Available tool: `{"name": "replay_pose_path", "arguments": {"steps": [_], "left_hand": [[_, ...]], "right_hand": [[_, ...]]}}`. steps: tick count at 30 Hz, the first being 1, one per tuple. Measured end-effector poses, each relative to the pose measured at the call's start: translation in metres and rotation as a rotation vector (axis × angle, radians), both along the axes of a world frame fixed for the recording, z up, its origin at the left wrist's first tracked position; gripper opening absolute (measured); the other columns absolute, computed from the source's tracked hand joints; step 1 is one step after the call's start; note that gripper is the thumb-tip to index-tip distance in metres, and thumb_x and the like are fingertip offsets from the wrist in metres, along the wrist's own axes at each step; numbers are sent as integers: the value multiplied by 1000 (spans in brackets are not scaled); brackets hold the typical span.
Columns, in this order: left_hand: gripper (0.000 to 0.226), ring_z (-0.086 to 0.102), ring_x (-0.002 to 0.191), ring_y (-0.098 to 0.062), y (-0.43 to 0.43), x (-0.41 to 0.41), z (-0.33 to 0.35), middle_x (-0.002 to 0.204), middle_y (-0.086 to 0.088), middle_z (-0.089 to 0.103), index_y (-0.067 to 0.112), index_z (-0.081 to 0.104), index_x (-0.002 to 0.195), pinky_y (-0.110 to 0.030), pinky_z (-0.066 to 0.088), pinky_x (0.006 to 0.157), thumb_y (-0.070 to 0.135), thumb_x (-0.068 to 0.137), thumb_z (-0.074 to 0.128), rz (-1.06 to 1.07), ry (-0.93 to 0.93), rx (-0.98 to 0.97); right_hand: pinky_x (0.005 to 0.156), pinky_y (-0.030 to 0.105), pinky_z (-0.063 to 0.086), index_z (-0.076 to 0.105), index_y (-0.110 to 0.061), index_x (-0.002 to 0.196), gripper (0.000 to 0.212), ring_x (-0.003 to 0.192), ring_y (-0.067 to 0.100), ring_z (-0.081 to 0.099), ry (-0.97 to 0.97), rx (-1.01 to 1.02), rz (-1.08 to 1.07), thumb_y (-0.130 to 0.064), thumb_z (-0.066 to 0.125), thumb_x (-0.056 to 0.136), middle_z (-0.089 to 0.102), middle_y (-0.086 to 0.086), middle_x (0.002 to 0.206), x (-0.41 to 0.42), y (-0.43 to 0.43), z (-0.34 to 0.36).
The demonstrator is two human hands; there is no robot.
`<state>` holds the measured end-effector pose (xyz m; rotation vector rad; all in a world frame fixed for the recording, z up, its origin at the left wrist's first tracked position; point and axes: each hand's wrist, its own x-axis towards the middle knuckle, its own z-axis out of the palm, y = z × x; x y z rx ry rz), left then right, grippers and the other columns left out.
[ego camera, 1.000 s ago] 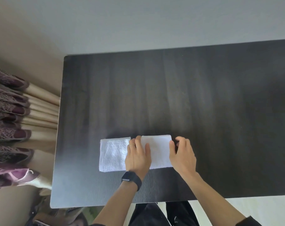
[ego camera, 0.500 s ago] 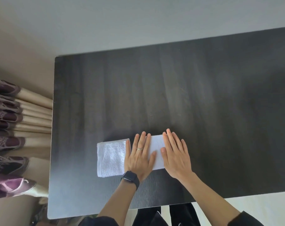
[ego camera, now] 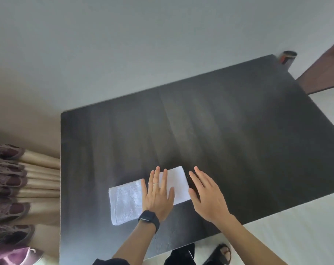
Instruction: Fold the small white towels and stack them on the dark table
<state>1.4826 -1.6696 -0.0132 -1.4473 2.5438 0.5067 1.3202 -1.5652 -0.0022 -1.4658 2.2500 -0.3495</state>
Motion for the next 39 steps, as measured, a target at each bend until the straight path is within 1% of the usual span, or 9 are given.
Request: {"name": "replay_pose_path", "arguments": {"steps": [2, 5, 7, 11, 15, 22, 30, 35, 39], "left_hand": [[63, 36, 143, -31, 11, -16, 19, 159, -8, 31, 25, 30, 152, -58, 30, 112, 49, 95, 33, -66, 18, -5], [68, 20, 150, -28, 42, -58, 50, 164, -6, 13, 28, 13, 157, -54, 20, 119, 44, 97, 40, -206, 49, 34], [69, 15, 151, -27, 73, -99, 72, 165, -3, 13, 31, 7, 157, -53, 15, 120, 42, 98, 41, -320, 107, 26], [66, 2, 152, -24, 159, -195, 122, 165, 2, 9, 36, 7, 156, -52, 3, 122, 47, 98, 37, -610, 190, 25], [62, -1, 152, -22, 279, -283, 177, 165, 6, 9, 39, 13, 155, -51, -3, 120, 50, 99, 36, -897, 299, 18], [60, 17, 149, -23, 493, -400, 271, 162, 4, 23, 41, 29, 151, -55, 18, 117, 53, 93, 40, -1274, 577, -44], [58, 27, 145, -19, 670, -518, 335, 158, 3, 30, 43, 34, 148, -54, 24, 115, 56, 91, 39, -1448, 795, -19], [58, 19, 147, -17, 758, -599, 350, 161, 6, 22, 48, 22, 151, -45, 11, 119, 52, 97, 43, -1525, 818, 3], [59, 19, 146, -16, 825, -670, 362, 161, 7, 19, 46, 22, 151, -39, 12, 118, 51, 97, 44, -1577, 846, 40]], "right_hand": [[117, 29, 25, 41, -31, 148, 54, 145, 11, 30, -63, -39, -122, -51, 32, 98, 32, -13, 158, -13, 33, 24], [114, 35, 36, 51, -30, 142, 46, 140, 10, 38, -82, -150, -301, -40, 49, 97, 45, -13, 149, -41, 97, 57], [111, 36, 41, 56, -29, 137, 41, 135, 12, 43, -64, -213, -437, -37, 55, 97, 51, -11, 144, -63, 147, 77], [107, 31, 37, 63, -25, 129, 40, 129, 18, 52, 104, -319, -708, -42, 49, 95, 60, -4, 136, -107, 264, 122], [111, 42, 39, 63, -31, 130, 39, 137, 17, 41, 276, -351, -952, -47, 45, 98, 56, -8, 141, -139, 401, 171], [97, 47, 49, 65, -34, 127, 41, 133, 23, 44, 649, -438, -1284, -50, 43, 96, 59, -8, 137, -172, 618, 251], [101, 46, 45, 57, -41, 133, 43, 132, 26, 40, 824, -354, -1490, -50, 43, 94, 43, -5, 152, -235, 791, 318], [95, 46, 45, 53, -44, 136, 45, 138, 22, 36, 887, -328, -1557, -54, 40, 94, 36, -9, 156, -301, 875, 340], [102, 47, 44, 50, -44, 138, 48, 142, 20, 34, 907, -325, -1595, -57, 36, 95, 40, -11, 154, -358, 935, 348]]}}
